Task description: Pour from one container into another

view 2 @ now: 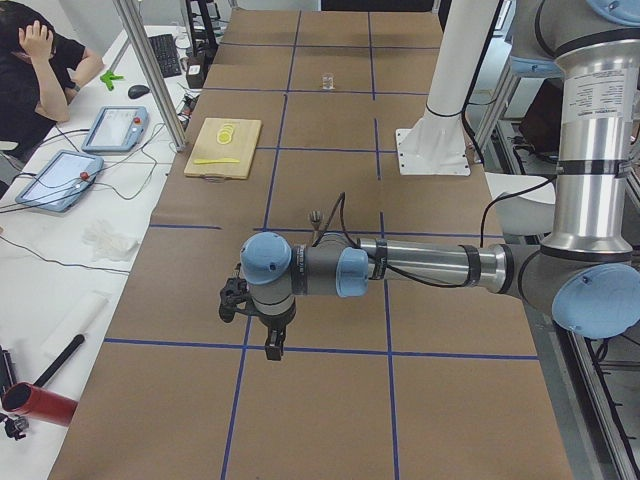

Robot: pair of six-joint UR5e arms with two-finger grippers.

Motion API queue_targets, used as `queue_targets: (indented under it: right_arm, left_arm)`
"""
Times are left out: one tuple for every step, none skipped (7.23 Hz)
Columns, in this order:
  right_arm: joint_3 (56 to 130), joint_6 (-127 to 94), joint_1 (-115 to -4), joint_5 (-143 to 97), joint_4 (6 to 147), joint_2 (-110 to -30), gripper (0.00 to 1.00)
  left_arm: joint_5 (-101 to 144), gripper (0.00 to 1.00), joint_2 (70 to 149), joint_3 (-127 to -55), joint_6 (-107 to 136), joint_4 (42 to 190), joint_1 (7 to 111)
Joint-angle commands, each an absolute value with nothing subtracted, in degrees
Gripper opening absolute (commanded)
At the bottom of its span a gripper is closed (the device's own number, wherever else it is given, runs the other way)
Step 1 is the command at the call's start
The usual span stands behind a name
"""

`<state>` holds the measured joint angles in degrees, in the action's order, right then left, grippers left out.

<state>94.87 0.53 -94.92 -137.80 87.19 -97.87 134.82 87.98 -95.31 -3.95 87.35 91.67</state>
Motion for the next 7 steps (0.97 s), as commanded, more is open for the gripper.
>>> queue_targets:
  right_arm:
    - [95.18, 0.44, -94.92, -137.81, 87.19, -97.74, 1.00]
    - [95.19, 0.44, -94.92, -137.81, 87.19, -97.73, 1.00]
    - [95.53, 0.35, -95.01, -137.99, 87.19, -97.56, 1.00]
    - [95.45, 0.35, -94.92, -138.08, 87.19, -97.65, 1.00]
    - [95.54, 0.44, -94.92, -138.08, 87.19, -97.56, 1.00]
    - [95.89, 0.53, -94.92, -137.99, 87.19, -97.04, 1.00]
    - [96.93, 0.44, -94.66, -138.16, 87.27, -96.60, 1.00]
  left_arm:
    - [134.82, 1.00, 88.15, -96.06, -3.61, 88.15, 91.58]
    - [134.65, 1.00, 88.59, -98.24, -3.08, 89.02, 91.58]
    - [134.04, 1.00, 88.94, -104.35, 1.01, 89.12, 91.32]
    - [134.03, 1.00, 89.47, -110.77, 2.79, 89.12, 88.71]
    - [131.94, 1.00, 89.47, -116.40, 5.68, 89.03, 85.55]
    - [131.23, 1.00, 89.47, -120.72, 13.89, 89.03, 81.43]
    - [130.09, 0.98, 89.30, -125.29, 22.59, 89.03, 77.30]
